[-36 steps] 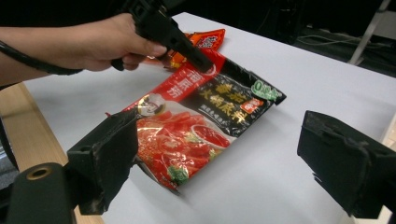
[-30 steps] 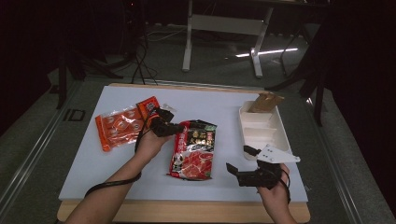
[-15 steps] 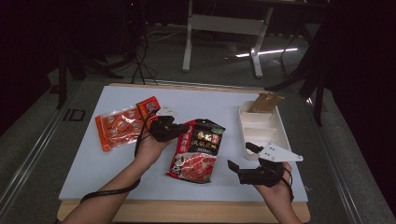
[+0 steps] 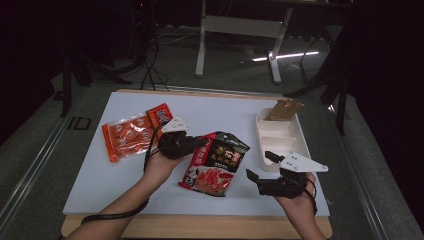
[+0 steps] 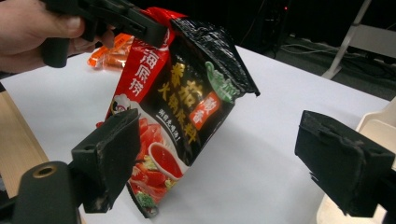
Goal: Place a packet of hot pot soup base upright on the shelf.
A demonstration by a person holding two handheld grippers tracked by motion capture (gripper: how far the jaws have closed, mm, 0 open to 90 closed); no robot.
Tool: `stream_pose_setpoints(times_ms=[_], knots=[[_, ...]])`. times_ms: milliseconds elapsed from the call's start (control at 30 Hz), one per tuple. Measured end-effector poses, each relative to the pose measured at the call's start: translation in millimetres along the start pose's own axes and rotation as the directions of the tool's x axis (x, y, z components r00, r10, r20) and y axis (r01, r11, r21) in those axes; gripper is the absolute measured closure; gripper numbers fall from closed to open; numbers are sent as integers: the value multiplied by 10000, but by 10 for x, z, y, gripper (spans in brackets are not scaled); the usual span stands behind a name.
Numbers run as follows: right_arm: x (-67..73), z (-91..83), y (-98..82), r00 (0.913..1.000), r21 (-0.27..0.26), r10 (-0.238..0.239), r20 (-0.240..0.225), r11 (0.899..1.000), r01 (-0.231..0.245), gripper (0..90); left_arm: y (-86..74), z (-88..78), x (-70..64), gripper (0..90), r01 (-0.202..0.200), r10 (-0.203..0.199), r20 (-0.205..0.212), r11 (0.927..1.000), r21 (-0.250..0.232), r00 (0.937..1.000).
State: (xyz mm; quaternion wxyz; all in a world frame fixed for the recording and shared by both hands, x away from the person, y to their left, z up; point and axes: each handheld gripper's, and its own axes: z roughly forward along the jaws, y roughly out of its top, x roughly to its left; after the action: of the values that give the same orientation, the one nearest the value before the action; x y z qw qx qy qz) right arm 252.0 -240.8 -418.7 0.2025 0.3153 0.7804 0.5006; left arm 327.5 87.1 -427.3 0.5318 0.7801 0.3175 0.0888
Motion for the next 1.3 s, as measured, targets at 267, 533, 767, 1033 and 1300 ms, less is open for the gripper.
stream_pose_setpoints(times_ms=[267,533,767,1033,1300], knots=[[-62,9,74,9998,-115,187,-75,9998,-187,131,32,-70,38,868,508,-437,772,9944,-925,9961],[-113,63,185,9993,-102,314,-220,9994,-317,153,74,-85,3,866,685,-443,1399,9825,-1732,9892],[-119,140,282,9981,-3,319,-534,9995,-320,320,130,-72,-71,868,697,-354,1606,9744,-2139,9864],[-153,192,328,9950,190,515,-855,9986,-500,557,139,-16,-134,865,658,-285,1693,9734,-2195,9852],[-231,184,360,9873,471,946,-1276,9949,-892,764,86,4,-112,841,601,-182,1845,9727,-2244,9827]])
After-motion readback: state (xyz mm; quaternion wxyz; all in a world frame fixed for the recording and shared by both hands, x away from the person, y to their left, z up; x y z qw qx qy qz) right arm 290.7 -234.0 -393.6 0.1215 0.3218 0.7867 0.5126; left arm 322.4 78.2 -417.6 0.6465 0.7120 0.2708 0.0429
